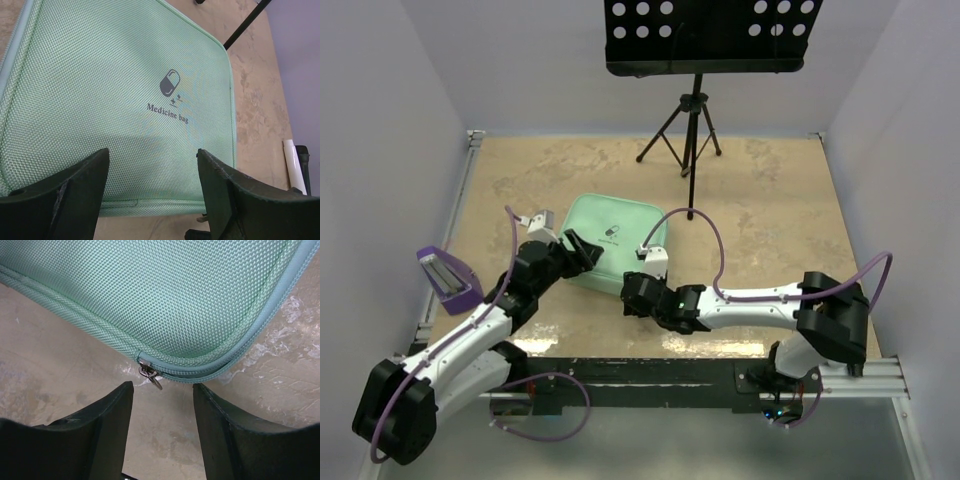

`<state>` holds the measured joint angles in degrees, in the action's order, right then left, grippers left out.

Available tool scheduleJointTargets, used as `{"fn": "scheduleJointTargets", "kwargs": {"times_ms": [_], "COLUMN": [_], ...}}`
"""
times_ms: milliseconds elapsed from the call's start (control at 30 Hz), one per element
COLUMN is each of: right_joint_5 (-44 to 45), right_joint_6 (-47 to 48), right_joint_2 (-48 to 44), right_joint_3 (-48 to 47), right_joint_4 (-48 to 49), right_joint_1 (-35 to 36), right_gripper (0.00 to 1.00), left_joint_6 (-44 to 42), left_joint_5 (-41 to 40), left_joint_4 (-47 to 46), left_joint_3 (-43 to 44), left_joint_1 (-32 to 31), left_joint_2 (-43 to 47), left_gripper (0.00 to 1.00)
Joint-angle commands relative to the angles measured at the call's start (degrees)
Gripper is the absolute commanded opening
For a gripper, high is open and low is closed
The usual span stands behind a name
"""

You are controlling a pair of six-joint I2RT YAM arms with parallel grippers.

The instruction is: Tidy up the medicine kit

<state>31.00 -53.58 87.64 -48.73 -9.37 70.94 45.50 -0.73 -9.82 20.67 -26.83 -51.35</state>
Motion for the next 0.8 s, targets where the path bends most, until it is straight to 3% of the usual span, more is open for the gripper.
{"fn": "scheduleJointTargets", "kwargs": {"times_ms": [0, 567, 767], "right_joint_5": [4.1, 7.6, 8.6], "right_joint_6": [-2.8, -3.9, -3.7], "right_joint_2": [0.3, -1.6, -2.6], "right_joint_3": [-3.0, -2.7, -2.4], "right_joint_4": [1.4, -0.5, -0.7], "right_joint_1": [0.1, 0.2, 0.1], "right_gripper": [0.55, 0.39, 0.28], "left_joint_6": [0.4, -0.1, -0.5], "left_joint_5": [-1.5, -1.3, -1.8], "left_joint_4": [2.4, 3.6, 4.7], "left_joint_3": [-1.6, -1.2, -0.9], "left_joint_1": [-0.2, -0.2, -0.2], "left_joint_2": [1.1, 1.7, 2.6], "left_gripper": [0.76, 0.76, 0.76]}}
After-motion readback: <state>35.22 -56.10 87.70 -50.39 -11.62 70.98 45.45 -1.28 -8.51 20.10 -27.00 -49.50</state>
